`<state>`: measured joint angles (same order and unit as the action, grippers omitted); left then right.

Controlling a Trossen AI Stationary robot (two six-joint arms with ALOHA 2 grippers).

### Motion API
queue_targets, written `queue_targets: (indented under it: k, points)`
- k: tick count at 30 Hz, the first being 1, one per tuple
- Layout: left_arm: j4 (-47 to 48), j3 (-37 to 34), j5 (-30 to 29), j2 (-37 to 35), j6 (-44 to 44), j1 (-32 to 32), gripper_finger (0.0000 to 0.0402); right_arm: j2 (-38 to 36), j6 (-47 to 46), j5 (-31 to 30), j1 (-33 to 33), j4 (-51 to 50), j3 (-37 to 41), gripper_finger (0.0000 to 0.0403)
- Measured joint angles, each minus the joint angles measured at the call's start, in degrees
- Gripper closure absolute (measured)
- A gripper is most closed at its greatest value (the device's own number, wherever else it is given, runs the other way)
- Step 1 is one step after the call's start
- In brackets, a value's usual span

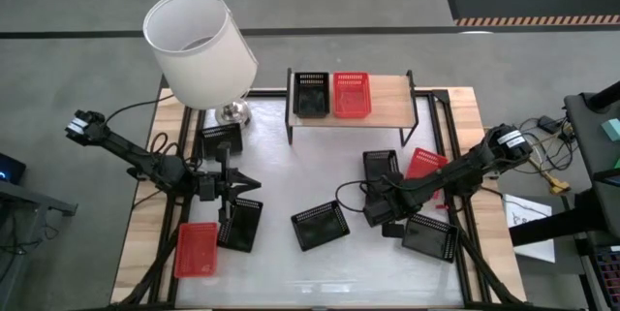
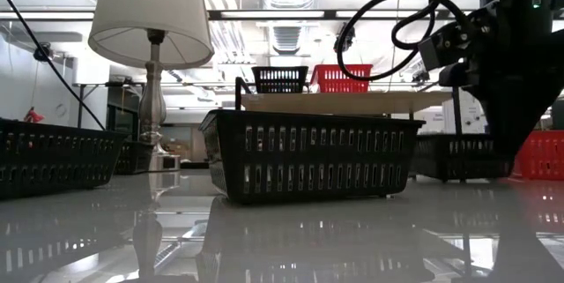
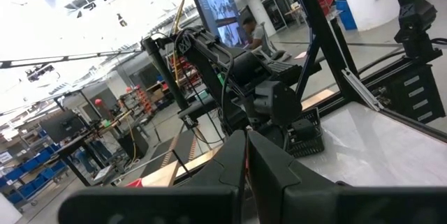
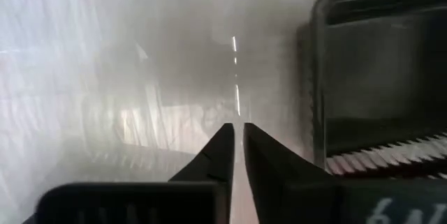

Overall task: Stack baskets on shelf by color
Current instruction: Put the black bin on the shelf

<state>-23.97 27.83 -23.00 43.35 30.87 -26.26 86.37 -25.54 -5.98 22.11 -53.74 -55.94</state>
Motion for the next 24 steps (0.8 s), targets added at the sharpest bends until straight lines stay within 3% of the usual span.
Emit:
queue_targets:
  k: [16, 20, 24]
  points:
    - [0.0, 0.0, 0.0, 0.0, 0.0, 0.0, 0.0402, -1.8, 1.4, 0.4, 0.0, -0.5, -1.7, 0.0392]
    - [0.0, 0.0, 0.0, 0.0, 0.0, 0.0, 0.0402, -2.9, 2.6, -0.1, -1.1, -3.7, -3.9, 0.0365]
    - [0.0, 0.0, 0.0, 0.0, 0.0, 0.0, 0.0402, -3.7, 3.1, -3.3, -2.3, -8.3, -5.9, 0.0314]
